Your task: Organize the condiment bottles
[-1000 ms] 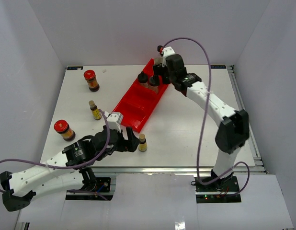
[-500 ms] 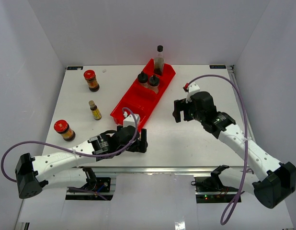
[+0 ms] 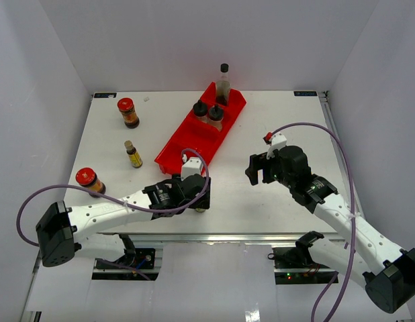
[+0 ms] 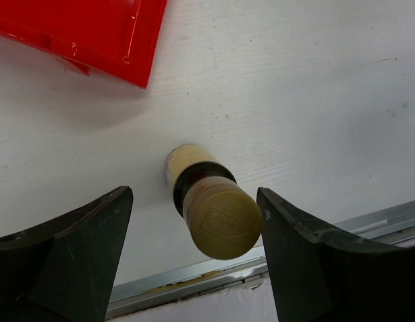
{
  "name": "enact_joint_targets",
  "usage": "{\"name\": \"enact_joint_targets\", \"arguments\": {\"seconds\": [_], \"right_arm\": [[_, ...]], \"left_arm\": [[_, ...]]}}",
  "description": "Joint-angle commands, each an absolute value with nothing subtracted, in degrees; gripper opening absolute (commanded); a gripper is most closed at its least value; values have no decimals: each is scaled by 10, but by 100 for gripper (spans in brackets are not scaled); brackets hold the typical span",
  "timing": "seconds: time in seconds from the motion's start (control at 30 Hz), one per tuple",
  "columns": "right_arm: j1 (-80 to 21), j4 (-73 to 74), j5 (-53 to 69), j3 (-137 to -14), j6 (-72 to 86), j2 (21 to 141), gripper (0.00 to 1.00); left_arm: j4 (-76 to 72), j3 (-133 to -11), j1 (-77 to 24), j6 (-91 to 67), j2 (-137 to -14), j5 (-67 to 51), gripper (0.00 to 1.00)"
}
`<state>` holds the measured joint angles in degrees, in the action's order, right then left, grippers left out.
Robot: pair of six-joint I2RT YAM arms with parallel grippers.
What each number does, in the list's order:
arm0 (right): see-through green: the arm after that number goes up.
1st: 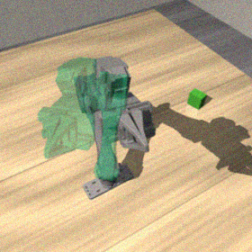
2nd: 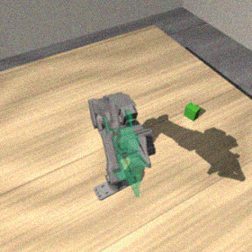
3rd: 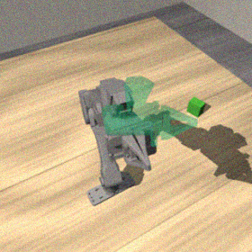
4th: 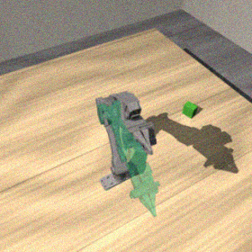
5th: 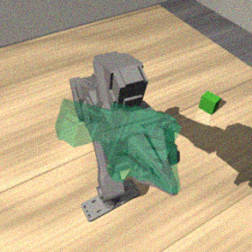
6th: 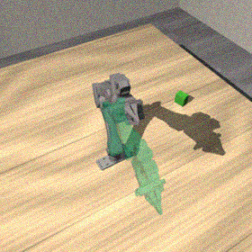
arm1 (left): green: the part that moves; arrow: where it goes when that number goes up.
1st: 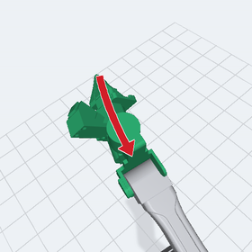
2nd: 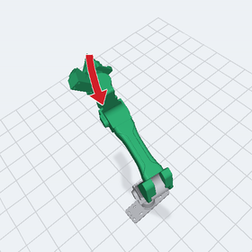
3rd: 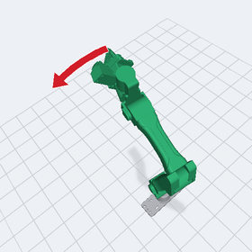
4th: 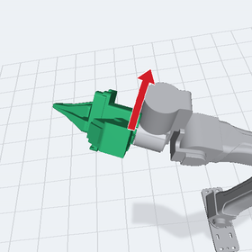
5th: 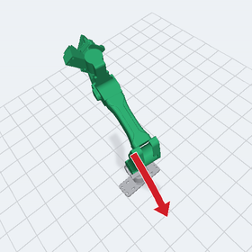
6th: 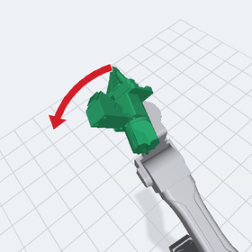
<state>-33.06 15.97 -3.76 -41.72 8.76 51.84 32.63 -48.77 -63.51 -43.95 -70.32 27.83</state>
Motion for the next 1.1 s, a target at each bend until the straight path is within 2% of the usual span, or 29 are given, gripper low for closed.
{"name": "enact_joint_targets", "arguments": {"seconds": [0.0, 0.3, 0.5, 0.83, 0.9, 0.93, 1.07], "right_arm": [[-330, 117, -24, -408, 86, 505, 88], [-330, 116, -31, -400, 84, 492, 88], [-330, 115, -35, -397, 83, 483, 88], [-330, 111, -40, -394, 83, 483, 88], [-330, 110, -40, -393, 82, 483, 88], [-330, 111, -40, -394, 83, 483, 88], [-330, 112, -40, -394, 83, 478, 88]], "left_arm": [[308, -512, -637, -440, -726, 298, 85], [301, -527, -637, -446, -769, 299, 79], [316, -539, -636, -455, -786, 300, 68], [341, -559, -636, -465, -796, 294, 24], [351, -572, -636, -465, -800, 298, 5], [355, -579, -636, -465, -802, 302, 0], [385, -643, -636, -441, -812, 327, 0]]}}
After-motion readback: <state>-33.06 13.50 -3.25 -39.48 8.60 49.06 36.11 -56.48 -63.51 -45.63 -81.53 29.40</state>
